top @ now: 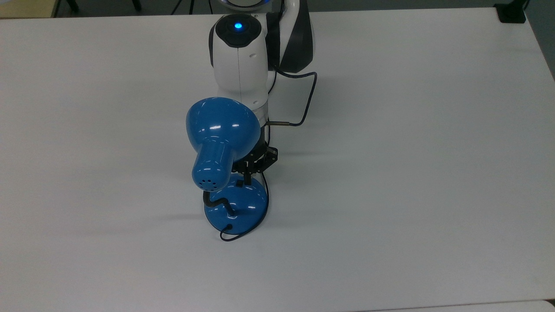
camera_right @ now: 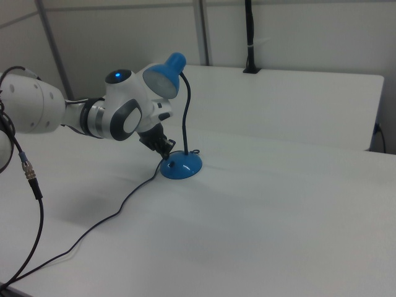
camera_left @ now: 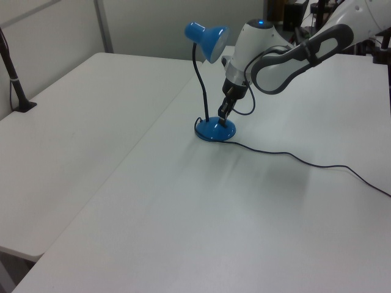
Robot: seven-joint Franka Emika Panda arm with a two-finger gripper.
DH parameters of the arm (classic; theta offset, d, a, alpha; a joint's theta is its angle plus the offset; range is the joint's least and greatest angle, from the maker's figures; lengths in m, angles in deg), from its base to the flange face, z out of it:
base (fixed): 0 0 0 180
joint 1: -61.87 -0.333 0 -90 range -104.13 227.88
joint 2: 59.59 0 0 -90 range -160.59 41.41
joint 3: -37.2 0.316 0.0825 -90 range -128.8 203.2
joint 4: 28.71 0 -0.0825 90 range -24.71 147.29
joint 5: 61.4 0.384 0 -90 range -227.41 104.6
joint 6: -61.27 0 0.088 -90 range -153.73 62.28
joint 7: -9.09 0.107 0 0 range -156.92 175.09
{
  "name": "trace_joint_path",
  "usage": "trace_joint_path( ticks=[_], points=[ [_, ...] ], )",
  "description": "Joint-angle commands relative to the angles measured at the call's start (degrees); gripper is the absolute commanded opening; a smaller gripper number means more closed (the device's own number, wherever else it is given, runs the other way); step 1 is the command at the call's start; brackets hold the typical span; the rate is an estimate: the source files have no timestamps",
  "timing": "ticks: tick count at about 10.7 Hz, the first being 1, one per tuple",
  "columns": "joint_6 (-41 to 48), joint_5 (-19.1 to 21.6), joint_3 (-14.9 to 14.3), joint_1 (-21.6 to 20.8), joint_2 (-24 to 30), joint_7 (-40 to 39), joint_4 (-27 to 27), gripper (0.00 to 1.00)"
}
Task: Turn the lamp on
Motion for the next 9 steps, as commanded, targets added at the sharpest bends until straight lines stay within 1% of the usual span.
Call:
trace_joint_path(
  ticks=[1,9],
  points=[
    [-2.2,-1.1,-0.4,-0.6,-1.3,1.5,-0.5,0.00],
    [-2.5,-1.3,-0.9,0.0,-2.4,1.2,-0.5,0.00]
  ],
)
